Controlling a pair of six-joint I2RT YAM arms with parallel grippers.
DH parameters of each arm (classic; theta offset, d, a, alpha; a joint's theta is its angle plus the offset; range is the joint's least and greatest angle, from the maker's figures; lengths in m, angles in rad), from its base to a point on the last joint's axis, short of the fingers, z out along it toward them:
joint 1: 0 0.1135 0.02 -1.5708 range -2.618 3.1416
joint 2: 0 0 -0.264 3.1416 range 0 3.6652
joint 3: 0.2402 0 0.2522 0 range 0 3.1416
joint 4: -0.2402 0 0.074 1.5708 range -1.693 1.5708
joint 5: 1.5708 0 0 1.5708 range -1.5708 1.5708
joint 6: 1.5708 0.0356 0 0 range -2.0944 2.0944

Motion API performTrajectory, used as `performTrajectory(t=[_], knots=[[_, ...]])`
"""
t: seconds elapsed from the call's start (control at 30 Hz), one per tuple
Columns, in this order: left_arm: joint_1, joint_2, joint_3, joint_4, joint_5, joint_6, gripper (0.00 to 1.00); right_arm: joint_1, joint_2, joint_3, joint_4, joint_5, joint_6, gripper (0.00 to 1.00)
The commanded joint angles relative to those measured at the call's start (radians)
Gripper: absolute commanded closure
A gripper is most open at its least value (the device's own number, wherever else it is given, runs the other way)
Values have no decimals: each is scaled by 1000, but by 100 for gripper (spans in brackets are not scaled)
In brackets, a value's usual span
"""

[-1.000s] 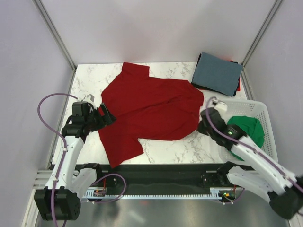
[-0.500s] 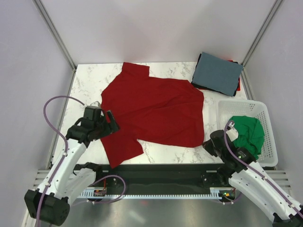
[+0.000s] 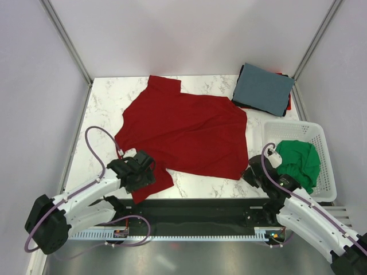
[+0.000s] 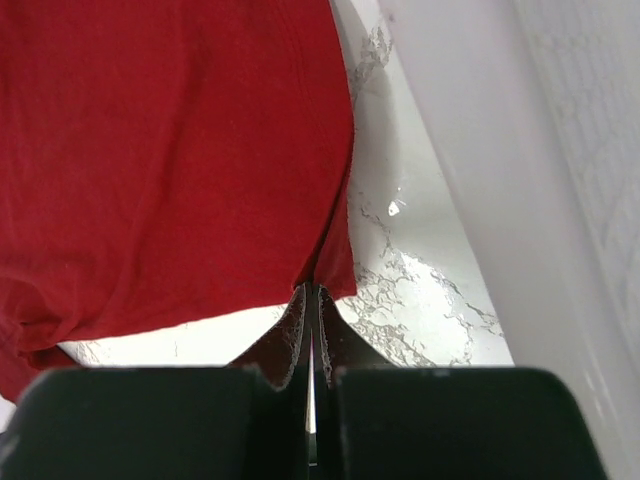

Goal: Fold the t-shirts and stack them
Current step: Flatten the tshirt out

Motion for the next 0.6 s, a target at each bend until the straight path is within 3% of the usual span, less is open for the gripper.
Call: performTrajectory(t=[0.0,0.17,0.27,0.3,0.57], knots=[[-20,48,-22,6,-74,-154,19,1,-1,-6,60,-3,-31,100],[-19,100,-31,50,-59,-150,23,-1,-18,-12,63,-1,-36,100],[-19,140,-36,101,-43,-125,36,-1,-12,-12,65,-1,-39,100],[-19,151,-33,116,-45,-110,46,-1,-9,-11,65,-1,-39,100],[-20,165,-18,161,-51,-59,88,-1,-20,-9,60,-3,-39,100]])
